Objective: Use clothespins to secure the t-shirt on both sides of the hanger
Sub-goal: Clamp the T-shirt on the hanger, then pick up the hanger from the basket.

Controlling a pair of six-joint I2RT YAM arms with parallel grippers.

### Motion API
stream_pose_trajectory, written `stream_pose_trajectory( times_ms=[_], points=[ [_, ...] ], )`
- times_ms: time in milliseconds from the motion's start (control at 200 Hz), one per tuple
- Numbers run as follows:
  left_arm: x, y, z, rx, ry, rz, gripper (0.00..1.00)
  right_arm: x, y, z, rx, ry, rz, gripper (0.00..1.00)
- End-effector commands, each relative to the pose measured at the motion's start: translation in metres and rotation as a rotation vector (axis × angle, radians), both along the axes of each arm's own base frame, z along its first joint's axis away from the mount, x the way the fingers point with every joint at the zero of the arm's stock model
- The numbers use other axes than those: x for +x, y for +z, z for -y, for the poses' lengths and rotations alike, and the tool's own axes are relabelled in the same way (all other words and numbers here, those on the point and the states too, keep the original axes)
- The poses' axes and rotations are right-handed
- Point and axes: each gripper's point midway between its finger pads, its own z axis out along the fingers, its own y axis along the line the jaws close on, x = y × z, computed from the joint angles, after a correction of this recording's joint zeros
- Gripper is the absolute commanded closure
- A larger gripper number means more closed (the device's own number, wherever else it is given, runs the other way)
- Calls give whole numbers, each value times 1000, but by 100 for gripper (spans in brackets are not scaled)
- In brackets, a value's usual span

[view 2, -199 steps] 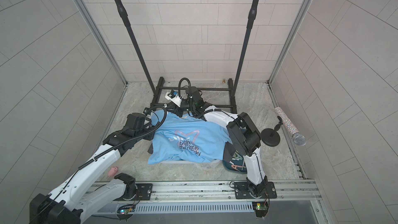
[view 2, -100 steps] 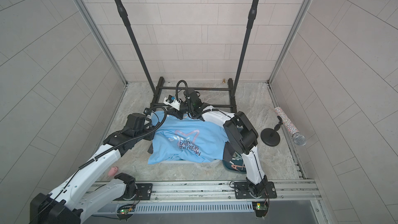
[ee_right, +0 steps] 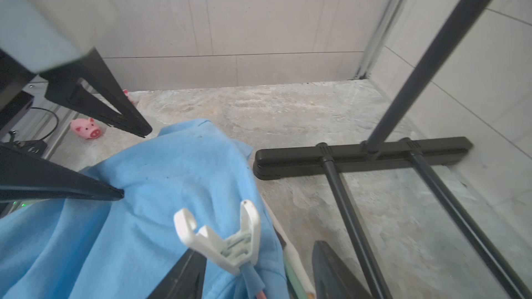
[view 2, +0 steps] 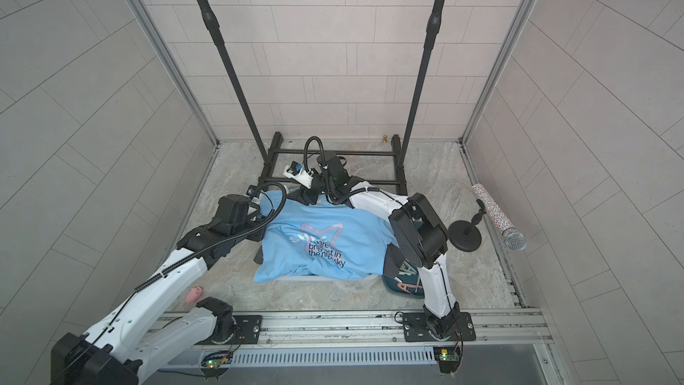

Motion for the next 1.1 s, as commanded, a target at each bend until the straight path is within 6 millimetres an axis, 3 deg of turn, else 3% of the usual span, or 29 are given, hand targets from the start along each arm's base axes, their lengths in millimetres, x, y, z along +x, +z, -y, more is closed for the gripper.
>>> stream_pose_trajectory(
  times_ms=[0, 135, 230, 295, 425, 635, 911, 1096],
  points=[
    [2, 10, -3, -7, 16, 40, 38, -5, 57, 29, 39, -157, -22, 43],
    [3, 19, -2, -23, 16, 69, 38, -6, 68, 71, 23, -396, -88, 47],
    [4, 22, 1, -40, 8, 84, 38, 3, 76, 104, 31, -637, -197, 64],
    [4, 23, 3, -50, -2, 86, 38, 4, 71, 112, -13, -702, -268, 67],
    [5, 24, 7, -67, -16, 90, 38, 19, 37, 113, -123, -783, -353, 75],
    [4, 24, 8, -66, -27, 93, 38, 52, 8, 102, -156, -888, -408, 79],
    [3, 29, 11, -73, -53, 103, 38, 77, -10, 82, -135, -921, -445, 74],
    [2, 31, 9, -58, -55, 111, 38, 90, -20, 85, -139, -980, -424, 74]
  ],
)
